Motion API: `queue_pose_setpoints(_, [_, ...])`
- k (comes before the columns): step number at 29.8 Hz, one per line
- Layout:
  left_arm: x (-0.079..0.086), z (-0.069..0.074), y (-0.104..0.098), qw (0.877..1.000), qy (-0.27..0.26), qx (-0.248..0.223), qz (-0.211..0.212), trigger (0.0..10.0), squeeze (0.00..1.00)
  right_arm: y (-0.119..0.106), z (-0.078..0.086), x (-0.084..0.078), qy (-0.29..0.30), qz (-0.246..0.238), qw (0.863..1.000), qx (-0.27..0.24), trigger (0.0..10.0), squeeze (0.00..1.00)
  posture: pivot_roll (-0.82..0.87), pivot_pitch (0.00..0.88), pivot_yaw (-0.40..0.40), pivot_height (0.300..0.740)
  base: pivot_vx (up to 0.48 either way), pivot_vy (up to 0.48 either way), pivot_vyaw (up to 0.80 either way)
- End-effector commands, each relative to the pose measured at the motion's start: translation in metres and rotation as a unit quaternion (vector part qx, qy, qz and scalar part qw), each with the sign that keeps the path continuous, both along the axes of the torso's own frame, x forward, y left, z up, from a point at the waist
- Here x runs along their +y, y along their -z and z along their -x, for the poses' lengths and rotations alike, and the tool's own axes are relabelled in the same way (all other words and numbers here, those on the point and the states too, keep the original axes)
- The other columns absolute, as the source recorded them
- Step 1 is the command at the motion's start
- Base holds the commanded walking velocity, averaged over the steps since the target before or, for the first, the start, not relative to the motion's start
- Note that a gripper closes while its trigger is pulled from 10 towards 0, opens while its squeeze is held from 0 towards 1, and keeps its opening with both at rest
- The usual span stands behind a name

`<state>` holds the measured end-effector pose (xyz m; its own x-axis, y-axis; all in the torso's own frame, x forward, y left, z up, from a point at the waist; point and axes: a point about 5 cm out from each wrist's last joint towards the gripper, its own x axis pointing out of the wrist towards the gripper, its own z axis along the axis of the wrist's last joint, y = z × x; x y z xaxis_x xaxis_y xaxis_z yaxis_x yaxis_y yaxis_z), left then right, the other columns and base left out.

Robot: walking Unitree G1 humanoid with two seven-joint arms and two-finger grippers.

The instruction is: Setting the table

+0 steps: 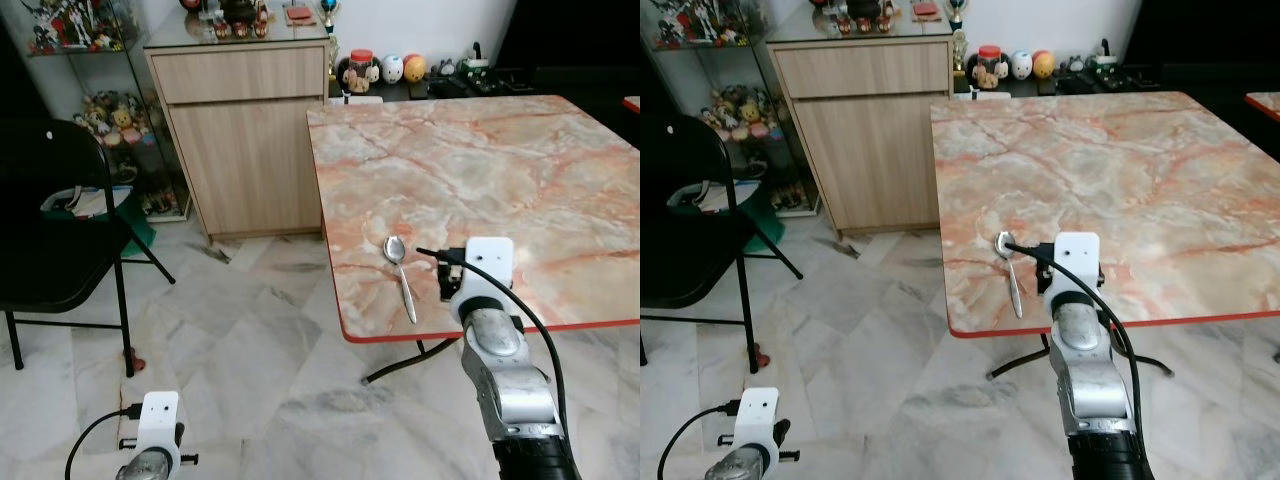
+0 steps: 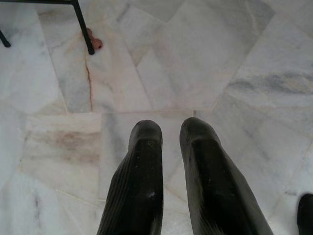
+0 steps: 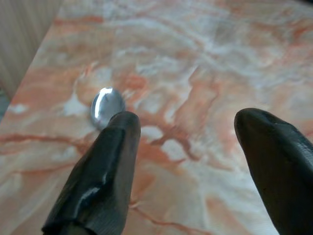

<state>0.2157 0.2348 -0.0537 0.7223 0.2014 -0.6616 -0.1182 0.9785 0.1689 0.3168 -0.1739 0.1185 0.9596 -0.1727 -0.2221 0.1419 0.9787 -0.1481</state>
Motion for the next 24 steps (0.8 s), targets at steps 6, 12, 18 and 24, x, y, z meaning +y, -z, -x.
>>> queue_pose_setpoints(6, [0.000, 0.003, 0.002, 1.000, 0.002, 0.010, -0.004, 10.0, 0.00, 0.005, -0.015, 0.013, -0.063, -0.016, 0.997, 0.049, 10.0, 0.00, 0.02, 0.000, -0.004, 0.740, 0.000, 0.000, 0.00])
queue_pose_setpoints(12, [0.000, 0.003, 0.002, 1.000, 0.002, 0.011, -0.003, 10.0, 0.00, 0.010, -0.024, 0.016, -0.067, -0.088, 0.992, 0.068, 10.0, 0.00, 0.02, 0.000, 0.000, 0.740, 0.000, 0.000, 0.00])
queue_pose_setpoints(18, [-0.001, 0.004, 0.003, 1.000, 0.004, 0.011, -0.002, 10.0, 0.00, 0.019, -0.029, 0.017, -0.088, -0.077, 0.989, 0.089, 10.0, 0.00, 0.02, 0.000, 0.000, 0.740, 0.000, 0.000, 0.00])
queue_pose_setpoints(24, [-0.001, 0.005, 0.003, 1.000, 0.006, 0.012, -0.004, 10.0, 0.00, 0.017, -0.037, 0.010, -0.073, -0.083, 0.990, 0.082, 10.0, 0.00, 0.02, 0.000, 0.002, 0.740, 0.000, 0.000, 0.00])
